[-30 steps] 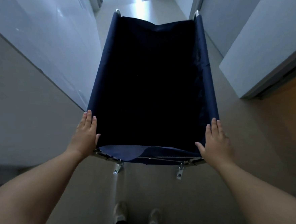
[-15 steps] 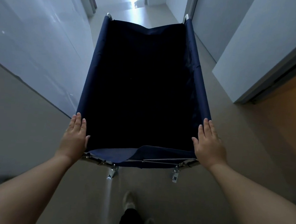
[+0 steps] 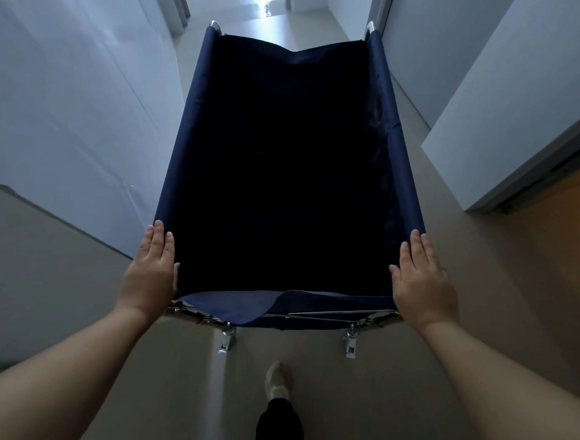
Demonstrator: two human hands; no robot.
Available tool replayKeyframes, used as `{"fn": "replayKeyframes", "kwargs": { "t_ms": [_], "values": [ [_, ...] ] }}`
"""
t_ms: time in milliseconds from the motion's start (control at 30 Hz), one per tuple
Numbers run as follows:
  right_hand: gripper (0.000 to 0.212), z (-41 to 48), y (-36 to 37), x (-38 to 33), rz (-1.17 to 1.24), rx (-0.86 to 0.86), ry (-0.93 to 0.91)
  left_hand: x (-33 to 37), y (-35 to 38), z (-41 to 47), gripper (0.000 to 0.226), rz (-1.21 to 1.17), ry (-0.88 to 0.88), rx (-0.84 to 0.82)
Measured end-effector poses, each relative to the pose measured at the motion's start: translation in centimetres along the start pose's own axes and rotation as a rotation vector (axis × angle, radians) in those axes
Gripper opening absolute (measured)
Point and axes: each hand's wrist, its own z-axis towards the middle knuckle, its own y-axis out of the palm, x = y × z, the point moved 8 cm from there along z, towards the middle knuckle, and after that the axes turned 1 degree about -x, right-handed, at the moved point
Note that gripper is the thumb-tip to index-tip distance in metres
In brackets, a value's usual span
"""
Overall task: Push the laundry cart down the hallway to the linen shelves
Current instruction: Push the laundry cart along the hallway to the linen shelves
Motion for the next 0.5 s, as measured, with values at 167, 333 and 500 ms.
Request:
{"fn": "replayKeyframes", "kwargs": {
  "t_ms": [167, 333, 500],
  "values": [
    [0.058, 3.5, -0.4, 0.5, 0.004, 0.004, -0.016, 0.2, -0.3, 3.3, 0.060, -0.089, -0.022, 0.001],
    [0.060, 7.6, -0.6, 0.9, 0.026, 0.025, -0.022, -0.3, -0.6, 7.2, 0.060, -0.131, -0.041, 0.033],
    [0.056, 11.2, -0.2, 1.4, 0.048, 0.055, -0.014, -0.9, -0.2, 10.7, 0.059, -0.132, -0.027, 0.059]
  ]
}}
